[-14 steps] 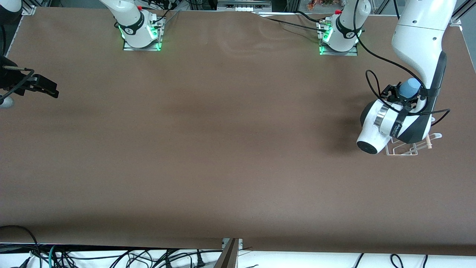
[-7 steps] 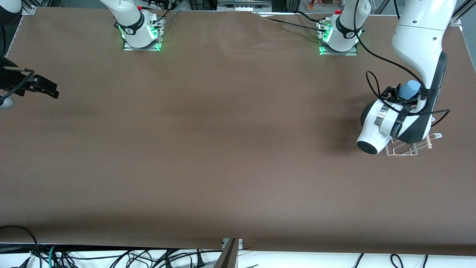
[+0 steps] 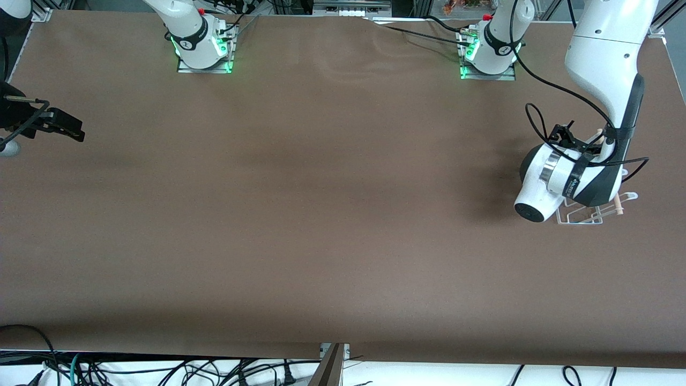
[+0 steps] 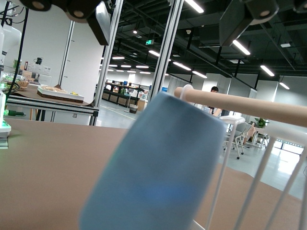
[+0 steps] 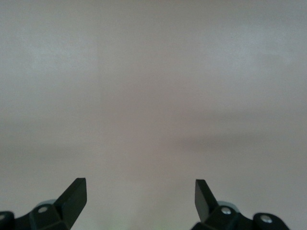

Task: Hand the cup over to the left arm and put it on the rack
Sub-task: 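Open the left gripper and raise it away from the rack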

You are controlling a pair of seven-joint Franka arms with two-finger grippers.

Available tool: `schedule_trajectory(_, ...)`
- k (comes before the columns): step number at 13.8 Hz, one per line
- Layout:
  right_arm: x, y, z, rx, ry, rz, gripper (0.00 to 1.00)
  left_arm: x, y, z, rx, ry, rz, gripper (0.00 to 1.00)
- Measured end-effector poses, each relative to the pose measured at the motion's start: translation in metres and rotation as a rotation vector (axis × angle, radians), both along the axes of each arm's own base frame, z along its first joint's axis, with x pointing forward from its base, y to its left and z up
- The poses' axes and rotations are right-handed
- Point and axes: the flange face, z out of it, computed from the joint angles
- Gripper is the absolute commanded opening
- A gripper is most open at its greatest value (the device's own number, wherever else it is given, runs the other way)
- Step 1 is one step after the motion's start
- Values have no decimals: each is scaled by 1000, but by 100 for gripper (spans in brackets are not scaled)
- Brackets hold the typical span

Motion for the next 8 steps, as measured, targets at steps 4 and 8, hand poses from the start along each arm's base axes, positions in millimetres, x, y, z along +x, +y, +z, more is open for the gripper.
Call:
schedule_trajectory(4,0,0,0,0,0,0,100,7,-9,19,-61,-60,52,100)
schedule_trajectory(8,0,0,0,1,-1,0,100,32,-42,111,-267,-291,193,100)
